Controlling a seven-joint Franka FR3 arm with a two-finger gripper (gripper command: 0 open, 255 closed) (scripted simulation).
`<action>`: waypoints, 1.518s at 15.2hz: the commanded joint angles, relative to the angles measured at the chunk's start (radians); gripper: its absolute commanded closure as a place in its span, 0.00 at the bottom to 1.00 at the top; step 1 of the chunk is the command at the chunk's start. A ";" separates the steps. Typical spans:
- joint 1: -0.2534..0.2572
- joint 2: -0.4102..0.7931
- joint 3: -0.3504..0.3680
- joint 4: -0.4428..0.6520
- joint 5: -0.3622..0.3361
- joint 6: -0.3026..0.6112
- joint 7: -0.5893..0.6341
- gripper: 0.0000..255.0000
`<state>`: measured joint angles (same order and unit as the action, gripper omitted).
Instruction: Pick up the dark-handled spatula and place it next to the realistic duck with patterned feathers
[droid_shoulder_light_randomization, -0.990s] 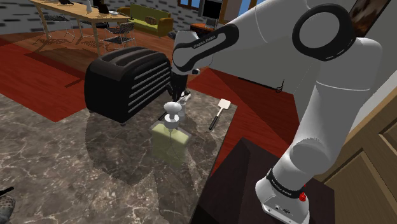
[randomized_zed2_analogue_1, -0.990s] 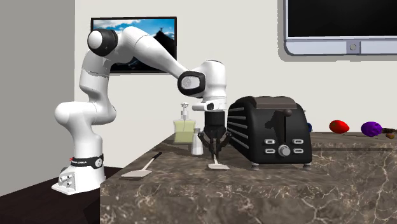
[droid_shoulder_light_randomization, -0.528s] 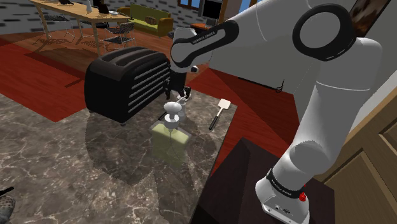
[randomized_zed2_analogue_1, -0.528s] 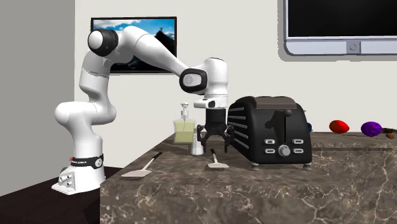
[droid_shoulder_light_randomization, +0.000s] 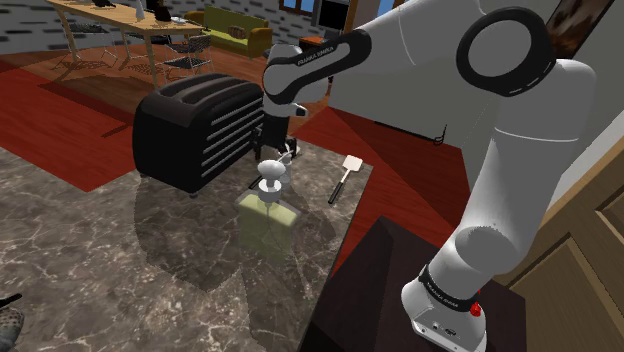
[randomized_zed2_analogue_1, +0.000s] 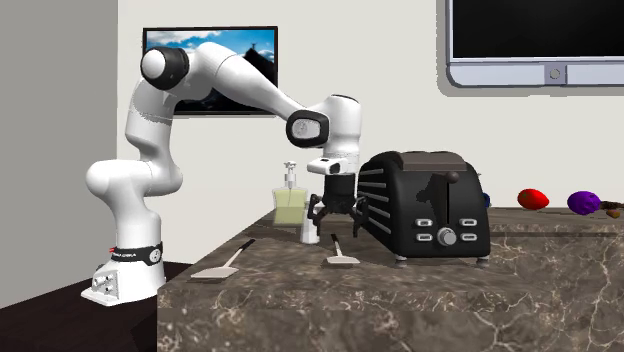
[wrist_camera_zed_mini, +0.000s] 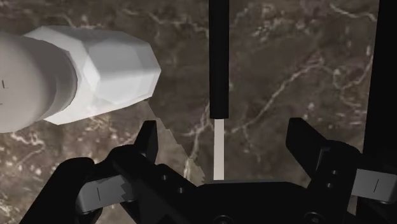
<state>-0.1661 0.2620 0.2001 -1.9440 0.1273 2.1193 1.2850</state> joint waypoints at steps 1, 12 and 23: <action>0.003 0.012 0.001 -0.013 0.000 0.025 0.002 0.00; 0.004 0.015 0.002 -0.017 0.000 0.032 0.002 1.00; 0.003 -0.006 0.002 -0.002 0.001 -0.003 0.005 1.00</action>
<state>-0.1624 0.2632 0.2024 -1.9482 0.1277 2.1265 1.2900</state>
